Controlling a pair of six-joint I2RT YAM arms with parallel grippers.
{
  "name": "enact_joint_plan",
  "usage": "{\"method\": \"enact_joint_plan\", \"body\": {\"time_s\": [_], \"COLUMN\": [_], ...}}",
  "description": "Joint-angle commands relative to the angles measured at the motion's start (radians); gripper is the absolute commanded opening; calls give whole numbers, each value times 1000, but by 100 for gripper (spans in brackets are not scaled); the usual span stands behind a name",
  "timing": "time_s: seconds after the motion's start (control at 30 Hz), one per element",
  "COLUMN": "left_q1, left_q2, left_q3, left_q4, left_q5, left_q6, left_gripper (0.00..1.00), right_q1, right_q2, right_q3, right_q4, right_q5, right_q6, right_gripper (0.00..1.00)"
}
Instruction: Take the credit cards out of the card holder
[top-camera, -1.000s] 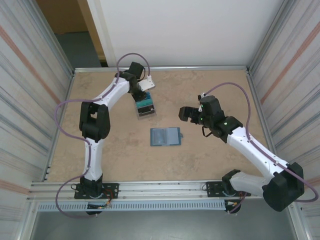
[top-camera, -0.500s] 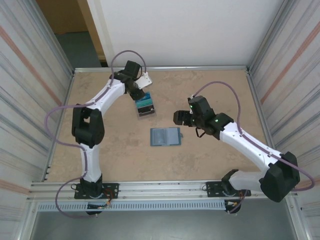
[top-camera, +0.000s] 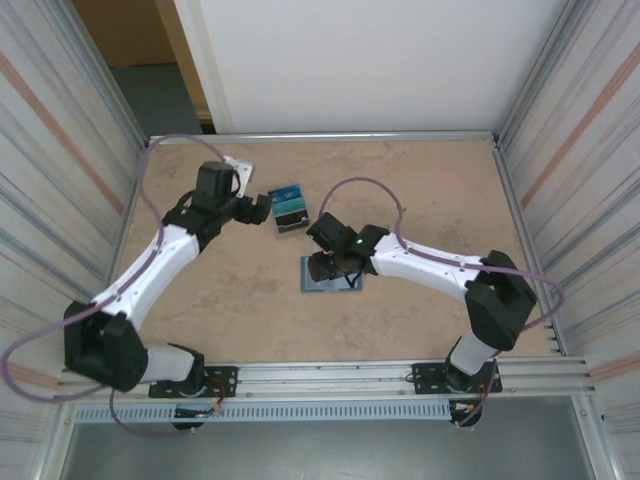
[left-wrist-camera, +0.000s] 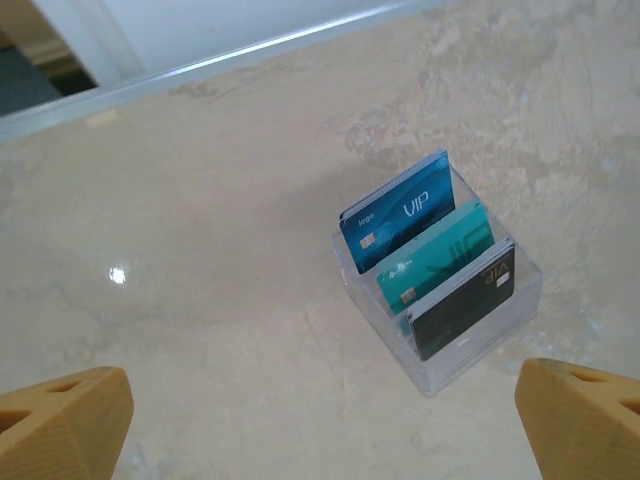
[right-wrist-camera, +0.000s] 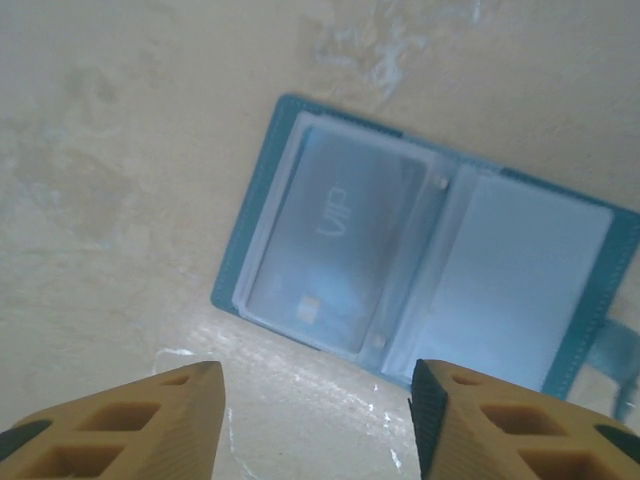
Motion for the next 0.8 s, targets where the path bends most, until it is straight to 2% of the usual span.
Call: {"method": "enact_joint_plan", "body": {"time_s": [0.0, 0.1, 0.2, 0.4, 0.53, 0.77], "left_q1": [6, 6, 6, 5, 6, 6], "left_q2": [-96, -151, -170, -167, -153, -140], "left_q3": [-113, -205, -265, -307, -306, -307], "left_q4": [163, 207, 236, 255, 256, 256], "left_q5": [-8, -8, 13, 36, 45, 58], "left_q6": [-212, -284, -332, -374, -381, -386], "left_gripper": [99, 99, 99, 99, 99, 99], "right_q1": [15, 19, 19, 18, 18, 12], "right_q2": [73, 135, 184, 254, 283, 305], "right_q3": [54, 86, 115, 147, 149, 129], "right_q4": [-42, -39, -40, -43, -33, -23], "right_q5": [-15, -14, -12, 6, 0, -5], "right_q6": [-19, -33, -43, -55, -56, -47], "right_gripper": [47, 41, 47, 48, 54, 54]}}
